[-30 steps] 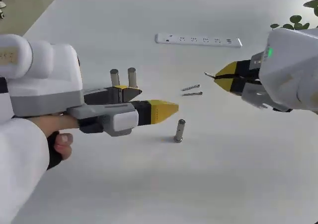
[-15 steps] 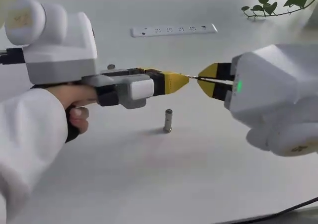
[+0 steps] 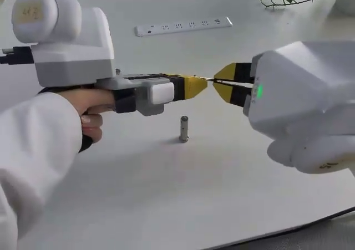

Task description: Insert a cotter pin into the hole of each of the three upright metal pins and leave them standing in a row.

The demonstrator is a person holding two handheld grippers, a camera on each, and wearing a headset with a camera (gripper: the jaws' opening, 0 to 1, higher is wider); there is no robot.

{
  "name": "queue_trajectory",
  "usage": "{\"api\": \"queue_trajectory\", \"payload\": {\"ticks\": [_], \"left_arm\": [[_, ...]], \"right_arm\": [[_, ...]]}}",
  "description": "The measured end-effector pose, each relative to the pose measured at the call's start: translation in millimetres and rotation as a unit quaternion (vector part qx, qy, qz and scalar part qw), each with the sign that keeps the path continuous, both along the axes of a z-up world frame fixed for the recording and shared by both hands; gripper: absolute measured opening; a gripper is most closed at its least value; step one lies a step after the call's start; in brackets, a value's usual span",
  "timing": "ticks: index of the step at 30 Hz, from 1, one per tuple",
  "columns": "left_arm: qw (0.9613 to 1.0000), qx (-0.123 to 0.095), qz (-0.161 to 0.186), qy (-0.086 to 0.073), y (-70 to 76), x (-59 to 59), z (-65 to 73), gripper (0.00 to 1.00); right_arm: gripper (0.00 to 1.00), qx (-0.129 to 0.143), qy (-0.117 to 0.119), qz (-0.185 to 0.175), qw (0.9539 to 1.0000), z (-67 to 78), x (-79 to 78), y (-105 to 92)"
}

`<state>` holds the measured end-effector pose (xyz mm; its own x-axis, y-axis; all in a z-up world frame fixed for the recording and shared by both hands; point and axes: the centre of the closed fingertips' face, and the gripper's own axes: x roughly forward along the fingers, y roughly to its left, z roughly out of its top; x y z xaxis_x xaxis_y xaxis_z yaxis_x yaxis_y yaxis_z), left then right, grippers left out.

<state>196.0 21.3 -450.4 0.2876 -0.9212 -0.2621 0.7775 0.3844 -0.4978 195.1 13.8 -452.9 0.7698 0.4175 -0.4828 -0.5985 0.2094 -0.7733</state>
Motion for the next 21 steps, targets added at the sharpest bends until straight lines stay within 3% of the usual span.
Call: {"api": "queue_trajectory", "payload": {"ticks": [7,8,10,13,21], "left_arm": [[0.9999,-0.008,-0.009,0.009,-8.9,-5.6,2.9,0.02],[0.9998,-0.010,-0.007,0.019,-9.7,-5.4,2.6,0.02],[0.9980,-0.023,-0.003,0.059,-11.5,-7.3,2.7,0.01],[0.9988,-0.020,-0.007,0.045,-9.0,-4.0,1.8,0.00],[0.9980,-0.015,-0.007,0.061,-5.2,-6.8,-0.4,0.00]], "right_arm": [[0.00,0.001,0.002,-0.002,1.0000,-0.4,-0.3,1.3],[0.00,0.002,0.003,-0.001,1.0000,-0.9,-0.7,2.1],[0.00,0.000,0.001,0.000,1.0000,-0.9,-1.0,2.9],[0.00,0.006,0.003,-0.001,1.0000,-1.0,-1.7,4.1],[0.00,0.016,0.011,-0.001,0.9998,-2.5,-3.1,6.5]]}}
